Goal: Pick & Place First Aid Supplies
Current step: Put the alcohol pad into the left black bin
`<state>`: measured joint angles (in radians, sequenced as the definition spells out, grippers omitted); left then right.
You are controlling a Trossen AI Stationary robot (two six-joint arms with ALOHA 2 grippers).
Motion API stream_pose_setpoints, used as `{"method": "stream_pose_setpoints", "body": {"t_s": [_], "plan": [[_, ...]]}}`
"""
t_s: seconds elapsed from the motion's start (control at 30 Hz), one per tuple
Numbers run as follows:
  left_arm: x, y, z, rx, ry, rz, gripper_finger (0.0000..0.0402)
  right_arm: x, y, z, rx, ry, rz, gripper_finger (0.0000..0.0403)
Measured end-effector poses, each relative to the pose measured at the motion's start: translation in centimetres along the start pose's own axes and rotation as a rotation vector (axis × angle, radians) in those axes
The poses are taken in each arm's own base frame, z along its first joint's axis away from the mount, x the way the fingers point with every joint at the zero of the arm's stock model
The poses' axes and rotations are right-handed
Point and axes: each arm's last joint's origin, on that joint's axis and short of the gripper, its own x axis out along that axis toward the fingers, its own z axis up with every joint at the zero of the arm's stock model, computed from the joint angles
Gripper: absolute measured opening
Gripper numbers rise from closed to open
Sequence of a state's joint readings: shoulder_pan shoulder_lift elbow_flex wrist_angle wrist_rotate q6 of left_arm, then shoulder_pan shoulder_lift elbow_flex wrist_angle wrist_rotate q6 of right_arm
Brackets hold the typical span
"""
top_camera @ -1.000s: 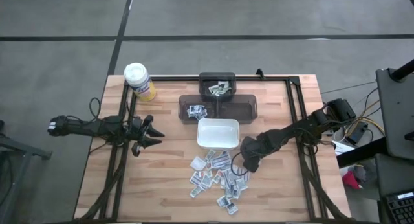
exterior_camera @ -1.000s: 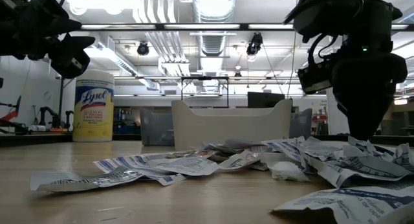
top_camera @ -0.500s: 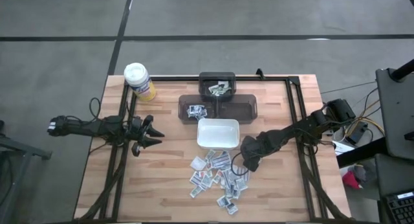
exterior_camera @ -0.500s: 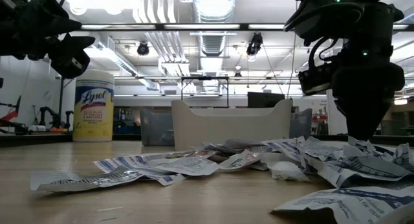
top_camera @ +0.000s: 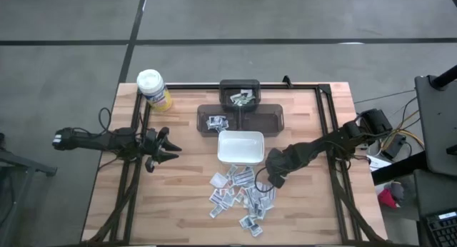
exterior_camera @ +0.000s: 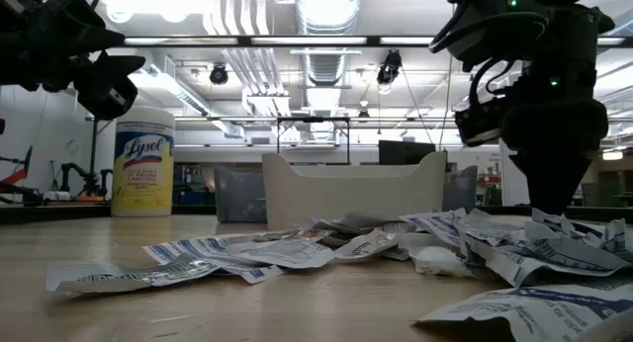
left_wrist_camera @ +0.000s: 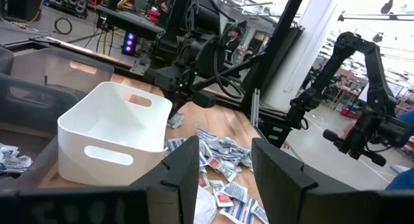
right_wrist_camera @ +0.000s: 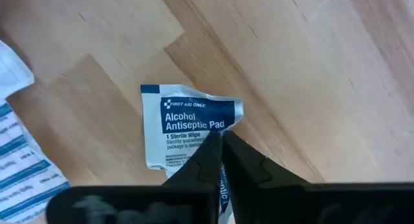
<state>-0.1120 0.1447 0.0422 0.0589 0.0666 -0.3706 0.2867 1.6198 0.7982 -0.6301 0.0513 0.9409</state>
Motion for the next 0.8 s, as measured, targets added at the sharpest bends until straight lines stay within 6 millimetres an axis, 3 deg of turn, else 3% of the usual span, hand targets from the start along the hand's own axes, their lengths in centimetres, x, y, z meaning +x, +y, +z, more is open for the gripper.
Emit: {"method": "stream_pose_setpoints", "body": {"t_s": [0.4, 0.8], "plan": [[0.1, 0.2, -0.5, -0.006, 0.016, 0.006, 0.0136, -2.0, -0.3, -0.2, 0.063, -0.023, 0.063, 0.0008], [0.1, 0.2, -0.6, -0.009, 0.017, 0.006, 0.0136, -6.3, -1.0, -0.5, 0.061, -0.114, 0.235, 0.0008]]}}
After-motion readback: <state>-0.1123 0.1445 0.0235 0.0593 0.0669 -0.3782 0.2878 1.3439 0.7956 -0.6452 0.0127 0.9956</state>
